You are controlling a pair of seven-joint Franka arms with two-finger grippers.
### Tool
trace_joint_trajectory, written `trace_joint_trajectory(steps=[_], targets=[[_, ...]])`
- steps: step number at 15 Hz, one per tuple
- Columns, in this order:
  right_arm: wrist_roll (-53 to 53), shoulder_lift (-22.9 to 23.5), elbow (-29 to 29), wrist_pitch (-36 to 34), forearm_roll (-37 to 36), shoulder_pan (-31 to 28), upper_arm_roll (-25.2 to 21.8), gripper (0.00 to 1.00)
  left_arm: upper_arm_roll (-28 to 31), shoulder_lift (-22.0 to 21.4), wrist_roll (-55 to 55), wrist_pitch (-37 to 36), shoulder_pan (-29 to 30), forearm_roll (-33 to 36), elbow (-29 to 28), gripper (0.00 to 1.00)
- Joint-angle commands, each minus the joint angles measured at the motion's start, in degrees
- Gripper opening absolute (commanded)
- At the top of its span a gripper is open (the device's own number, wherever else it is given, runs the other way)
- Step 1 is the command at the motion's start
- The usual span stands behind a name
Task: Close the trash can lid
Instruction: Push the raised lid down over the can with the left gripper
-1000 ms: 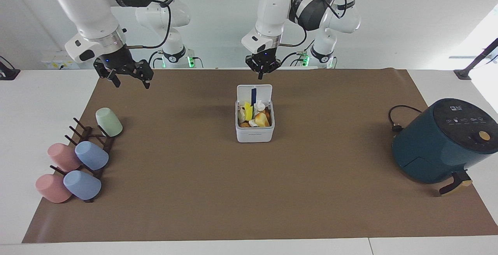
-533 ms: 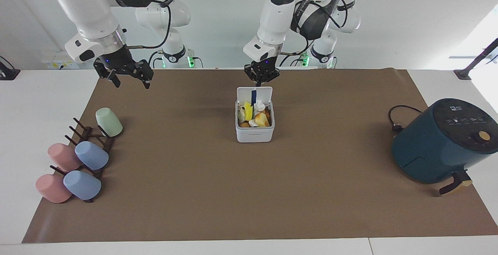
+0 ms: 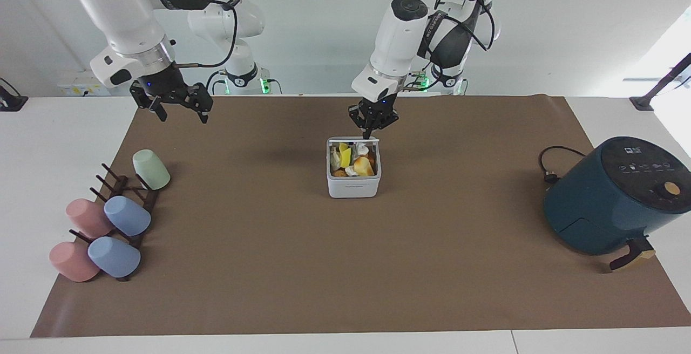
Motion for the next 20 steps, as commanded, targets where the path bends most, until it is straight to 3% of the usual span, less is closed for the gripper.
trace_joint_trajectory(steps=[1, 20], targets=[[-1.56, -1.06, -1.20, 0.27, 1.16, -0.62, 0.09, 1.00, -0.20, 3.16, -0.35, 1.36, 0.32, -1.15, 2.48, 0.00], [-1.65, -1.06, -1.29, 0.09, 1.16, -0.80, 0.09, 1.00, -0.03, 10.64, -0.08, 9.00, 1.28, -0.36, 3.37, 0.00]])
